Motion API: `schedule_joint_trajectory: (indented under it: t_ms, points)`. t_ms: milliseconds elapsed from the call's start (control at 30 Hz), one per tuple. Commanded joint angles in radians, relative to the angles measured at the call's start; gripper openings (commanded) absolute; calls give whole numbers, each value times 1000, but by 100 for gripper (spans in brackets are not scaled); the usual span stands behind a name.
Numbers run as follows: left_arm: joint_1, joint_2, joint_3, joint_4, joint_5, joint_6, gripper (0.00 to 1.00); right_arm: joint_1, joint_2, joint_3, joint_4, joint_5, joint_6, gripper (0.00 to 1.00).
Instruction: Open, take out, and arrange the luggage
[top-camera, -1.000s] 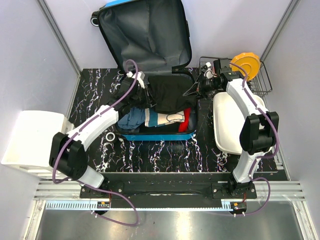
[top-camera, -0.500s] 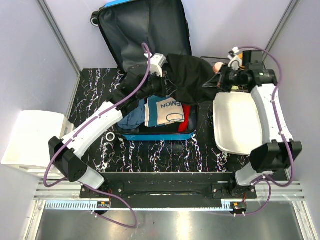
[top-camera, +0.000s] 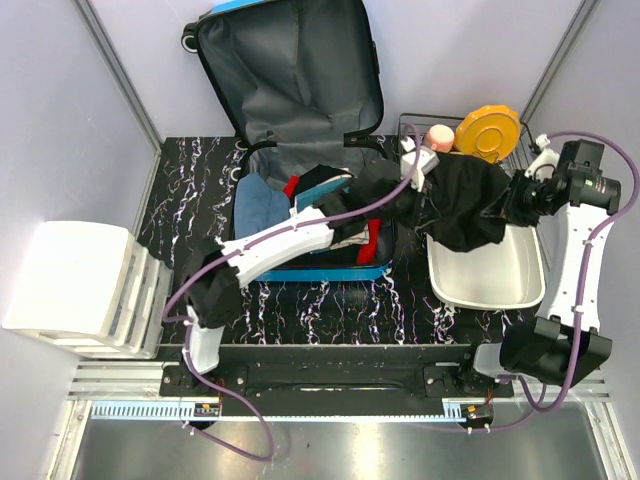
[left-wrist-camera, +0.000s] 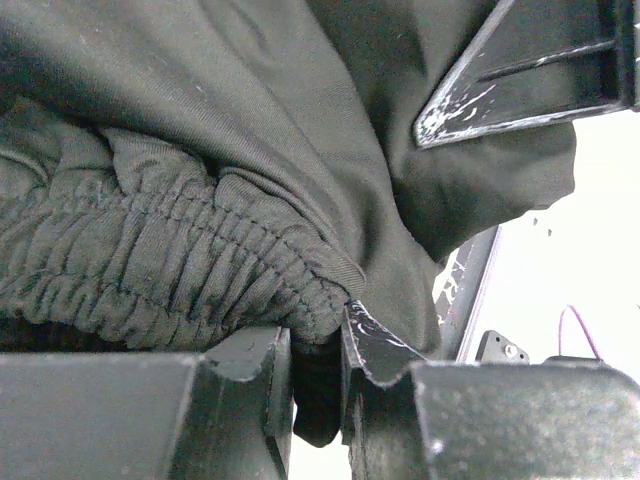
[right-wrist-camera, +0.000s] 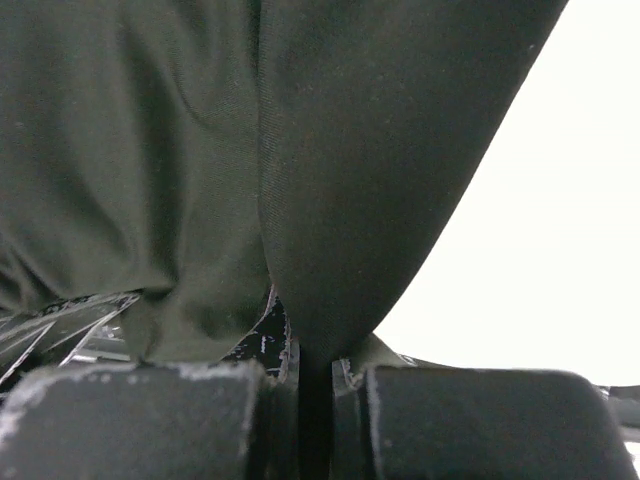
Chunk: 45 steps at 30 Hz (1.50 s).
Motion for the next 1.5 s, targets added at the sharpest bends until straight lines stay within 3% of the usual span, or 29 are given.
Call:
schedule_joint_trajectory:
  t_ms: [0,233,400,800,1000,1267,1400,1467]
  points:
    - [-54,94,162,102,73,20,0,-71,13,-58,29,59,-179,0]
    - [-146,263,309,130,109,0,0,-235,119,17,15,38,-314,0]
    - [-207,329,453,199,136,-8,0,-332,95,138,-101,-26,-382,0]
    - [-249,501,622,588,152,-150,0,-490,78,330,-166,-2,-422,0]
    - [-230,542,533,670,82,-185,0,-491,107,281,-138,-23,-403,0]
    - [-174,577,320,685,152,-395,0,-487,136,14,3,-60,-376,0]
    - [-171,570,293,648,156,-423,0,-453,145,-35,40,-77,-369,0]
    - [-166,541,208,647,143,-419,0,-435,158,-72,63,-77,-368,0]
